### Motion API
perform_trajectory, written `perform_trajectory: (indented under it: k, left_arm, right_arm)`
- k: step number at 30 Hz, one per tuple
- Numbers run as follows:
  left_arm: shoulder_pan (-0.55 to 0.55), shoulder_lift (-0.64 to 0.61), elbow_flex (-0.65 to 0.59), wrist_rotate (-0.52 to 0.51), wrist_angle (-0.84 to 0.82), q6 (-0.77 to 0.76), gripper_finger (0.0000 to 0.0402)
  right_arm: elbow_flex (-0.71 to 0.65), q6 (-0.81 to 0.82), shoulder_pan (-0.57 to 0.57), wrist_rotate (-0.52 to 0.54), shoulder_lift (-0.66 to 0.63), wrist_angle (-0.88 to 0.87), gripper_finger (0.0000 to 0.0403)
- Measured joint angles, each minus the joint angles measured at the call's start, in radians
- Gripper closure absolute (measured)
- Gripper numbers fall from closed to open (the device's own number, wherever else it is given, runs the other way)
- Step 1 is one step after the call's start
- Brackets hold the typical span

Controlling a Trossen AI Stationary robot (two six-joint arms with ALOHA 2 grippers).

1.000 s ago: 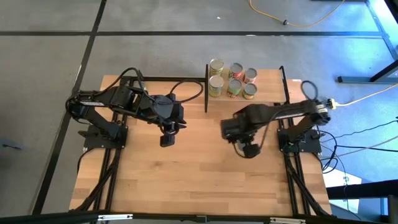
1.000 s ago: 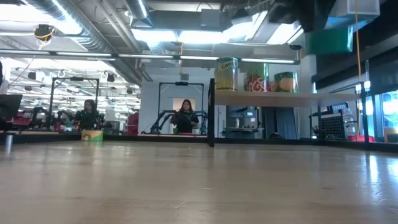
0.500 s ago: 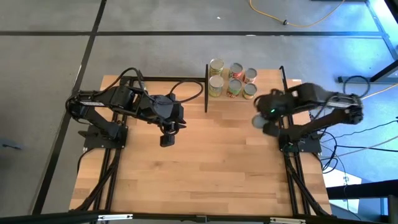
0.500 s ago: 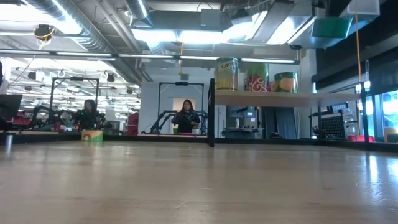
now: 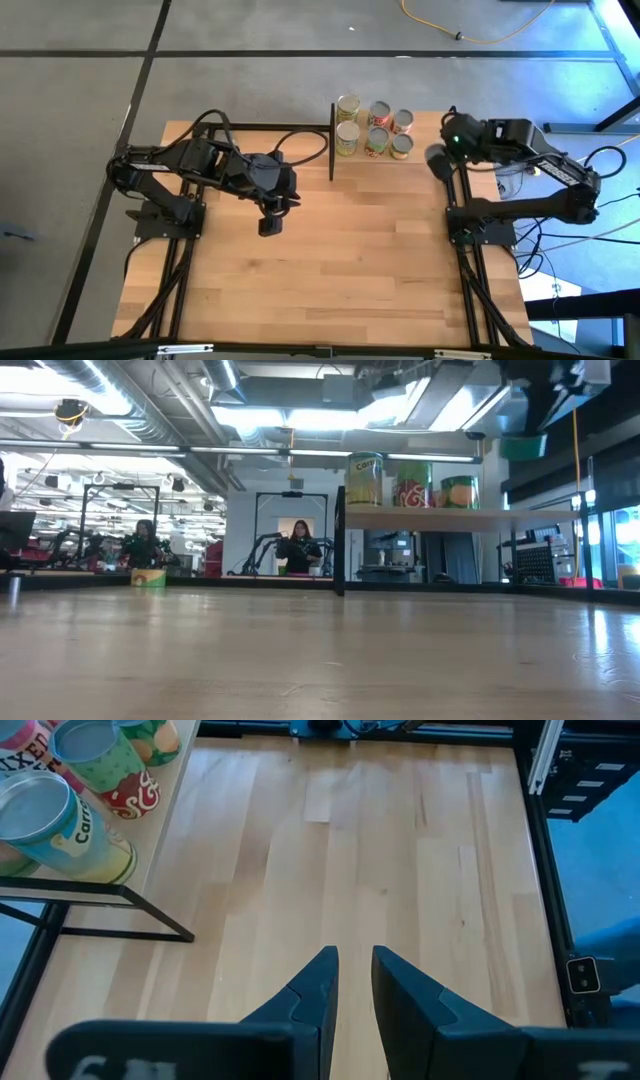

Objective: Pick and place cans onto a shelf
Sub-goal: Put the blue can on the shelf

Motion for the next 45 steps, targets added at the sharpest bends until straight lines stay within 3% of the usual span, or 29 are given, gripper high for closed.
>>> perform_trajectory:
  k: [7,10,18,23,29,38,45]
  left_arm:
    - [0.0,0.0,0.0,0.0,0.001,-0.003,0.0344]
    - [0.0,0.0,0.0,0.0,0.002,-0.003,0.0344]
    - [0.0,0.0,0.0,0.0,0.013,-0.006,0.0344]
    - [0.0,0.0,0.0,-0.001,0.031,-0.007,0.0344]
    - [0.019,0.0,0.0,-0.001,0.03,-0.007,0.0344]
    - [0.051,0.0,0.0,-0.001,0.028,-0.007,0.0344]
    - [0.054,0.0,0.0,0.0,0.011,-0.007,0.0344]
  right_arm:
    - [-0.008,-0.143,-0.224,0.003,0.06,0.095,0.0389]
    - [-0.052,-0.191,-0.296,-0.047,0.08,0.167,0.0389]
    - [-0.212,-0.246,-0.403,-0.117,0.125,0.351,0.0389]
    - [-0.263,-0.274,-0.431,-0.115,0.141,0.396,0.0388]
    - [-0.272,-0.298,-0.43,-0.116,0.143,0.447,0.0341]
    - [-0.18,-0.302,-0.43,-0.119,0.143,0.421,0.0319]
    - [-0.036,-0.431,-0.407,-0.39,0.139,0.249,0.0317]
